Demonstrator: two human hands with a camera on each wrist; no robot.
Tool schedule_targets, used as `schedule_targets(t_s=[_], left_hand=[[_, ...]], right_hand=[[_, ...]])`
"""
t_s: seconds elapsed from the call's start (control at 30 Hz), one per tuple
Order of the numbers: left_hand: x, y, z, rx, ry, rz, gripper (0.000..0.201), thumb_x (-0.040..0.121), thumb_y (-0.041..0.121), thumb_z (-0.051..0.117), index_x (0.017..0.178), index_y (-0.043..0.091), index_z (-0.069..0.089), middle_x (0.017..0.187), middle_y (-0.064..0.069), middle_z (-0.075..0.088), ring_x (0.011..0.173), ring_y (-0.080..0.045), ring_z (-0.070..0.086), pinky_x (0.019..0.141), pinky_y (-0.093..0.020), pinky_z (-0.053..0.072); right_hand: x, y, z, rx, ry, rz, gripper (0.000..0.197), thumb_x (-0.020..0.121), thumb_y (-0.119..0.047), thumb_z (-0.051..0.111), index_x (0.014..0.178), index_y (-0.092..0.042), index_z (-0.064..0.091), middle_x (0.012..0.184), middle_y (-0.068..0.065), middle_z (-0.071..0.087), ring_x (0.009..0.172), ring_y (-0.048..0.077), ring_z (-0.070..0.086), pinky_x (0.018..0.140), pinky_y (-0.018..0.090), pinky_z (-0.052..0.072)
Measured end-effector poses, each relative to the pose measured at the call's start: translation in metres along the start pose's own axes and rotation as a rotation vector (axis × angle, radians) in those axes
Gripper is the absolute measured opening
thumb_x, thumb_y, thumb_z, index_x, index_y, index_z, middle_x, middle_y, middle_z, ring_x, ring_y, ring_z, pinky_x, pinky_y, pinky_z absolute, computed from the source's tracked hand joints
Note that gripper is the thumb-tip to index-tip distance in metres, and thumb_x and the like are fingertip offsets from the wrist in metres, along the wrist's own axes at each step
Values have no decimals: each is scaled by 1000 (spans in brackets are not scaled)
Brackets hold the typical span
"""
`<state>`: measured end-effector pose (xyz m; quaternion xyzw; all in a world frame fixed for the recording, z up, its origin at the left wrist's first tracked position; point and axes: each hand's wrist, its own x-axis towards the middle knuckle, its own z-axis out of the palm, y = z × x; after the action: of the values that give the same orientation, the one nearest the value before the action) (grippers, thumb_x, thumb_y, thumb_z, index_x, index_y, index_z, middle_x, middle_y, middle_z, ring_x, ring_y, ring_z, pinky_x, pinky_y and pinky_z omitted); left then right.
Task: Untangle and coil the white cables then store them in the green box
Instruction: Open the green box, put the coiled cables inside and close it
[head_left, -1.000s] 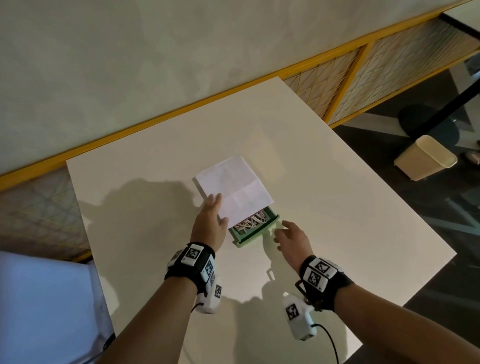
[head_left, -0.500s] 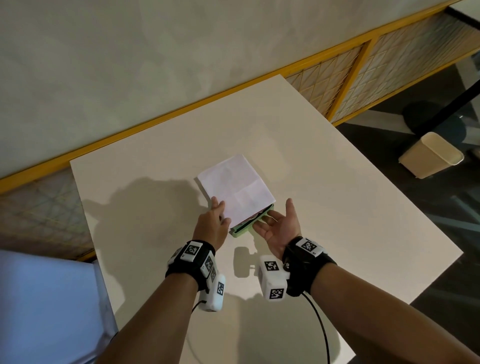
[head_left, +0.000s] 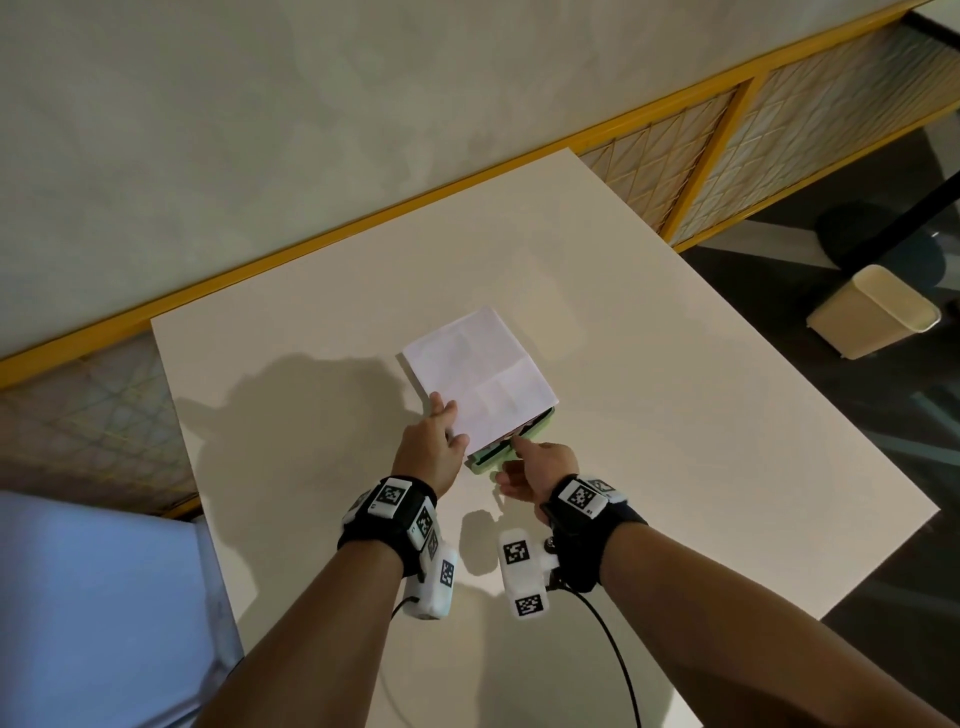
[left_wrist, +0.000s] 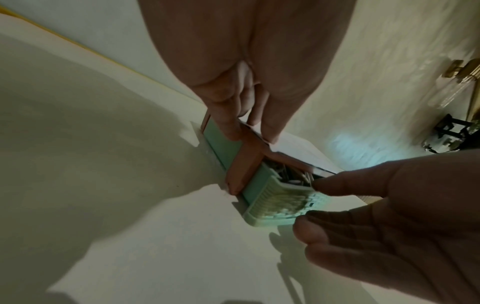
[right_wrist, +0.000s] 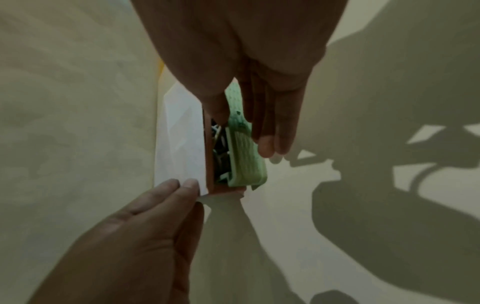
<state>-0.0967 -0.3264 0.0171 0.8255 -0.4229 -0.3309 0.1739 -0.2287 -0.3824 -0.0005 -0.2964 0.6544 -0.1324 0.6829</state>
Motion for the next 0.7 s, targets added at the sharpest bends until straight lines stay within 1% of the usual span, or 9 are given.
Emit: schedule_targets(t_s=[0.13,0.23,0.33,0.43,0.5,0.57,0.7], left_hand=[[0,0,-2,9,-12,-2,53,95,15,52,146,9,38,158,-10,21,136,-23,41,105,-21,29],[1,0,-3,9,-21,-7,53,95,15,51,146,10,38,158,-9,20,137,-23,40,106,-21,29],[2,0,-4,4,-23,-9,53,95,15,52,146,10,38,159,-9,20,138,-24,39,108,-22,27],[2,0,-3,-7,-25,-7,53,95,14,52,146,9,38,159,-8,20,139,-24,38,110,-23,27],[2,-1,-2,-12,-28,-9,53,95,14,51,146,9,38,160,-7,18,138,-24,39,109,-22,29],[2,-1,-2,-19,-30,-7,53,95,14,51,146,9,38,160,-7,17,138,-24,40,109,-23,30],[2,-2,-1,-8,-34,0,53,95,15,52,146,10,38,160,-7,17,135,-24,43,108,-24,31]], right_hand=[[1,-5,4,-15,1,-1,18,91,-8,50,75,0,56,65,16,63,41,20,63,42,29,55],[0,-7,3,-16,0,3,19,92,-5,48,76,1,55,65,17,63,37,18,62,38,26,52],[-1,0,2,-11,19,-3,21,91,-5,49,72,1,56,63,16,63,39,19,62,39,26,53],[-3,6,1,-11,29,-22,20,91,-6,50,73,-1,58,62,15,63,43,20,63,45,29,57],[-3,4,0,-6,10,-32,20,92,-6,50,73,-2,57,62,14,63,44,20,63,49,31,58],[-3,2,0,15,-14,-36,19,93,-6,49,75,-2,57,64,15,63,44,19,63,48,30,58],[-3,-3,5,91,-30,-49,20,91,0,44,77,-1,57,68,15,64,56,24,64,54,30,59]])
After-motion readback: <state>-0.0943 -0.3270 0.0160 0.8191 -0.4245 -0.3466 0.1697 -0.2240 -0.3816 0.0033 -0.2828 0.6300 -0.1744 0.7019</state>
